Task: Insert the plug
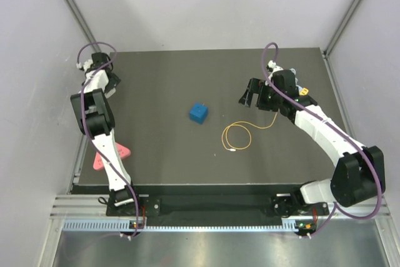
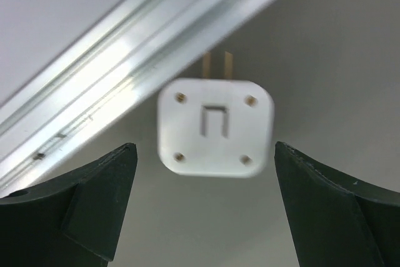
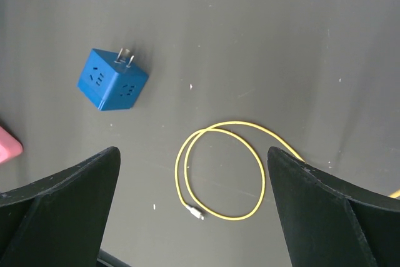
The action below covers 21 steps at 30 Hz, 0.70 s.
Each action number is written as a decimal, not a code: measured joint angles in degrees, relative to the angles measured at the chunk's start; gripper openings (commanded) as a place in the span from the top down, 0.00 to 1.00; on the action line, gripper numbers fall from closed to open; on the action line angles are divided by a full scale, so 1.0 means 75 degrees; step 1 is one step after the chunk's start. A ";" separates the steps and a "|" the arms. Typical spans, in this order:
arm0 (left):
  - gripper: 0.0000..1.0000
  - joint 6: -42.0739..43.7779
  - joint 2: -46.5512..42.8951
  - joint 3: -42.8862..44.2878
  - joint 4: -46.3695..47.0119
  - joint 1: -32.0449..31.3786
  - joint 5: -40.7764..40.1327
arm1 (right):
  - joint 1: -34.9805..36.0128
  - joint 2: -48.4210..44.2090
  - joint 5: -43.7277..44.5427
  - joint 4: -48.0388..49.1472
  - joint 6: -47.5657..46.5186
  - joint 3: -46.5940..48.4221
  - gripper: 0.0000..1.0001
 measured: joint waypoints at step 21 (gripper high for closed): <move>0.95 0.0122 -0.0259 -0.0720 0.1198 0.0449 0.2495 | 0.0015 0.0020 0.0539 0.0076 0.0015 -0.0041 0.00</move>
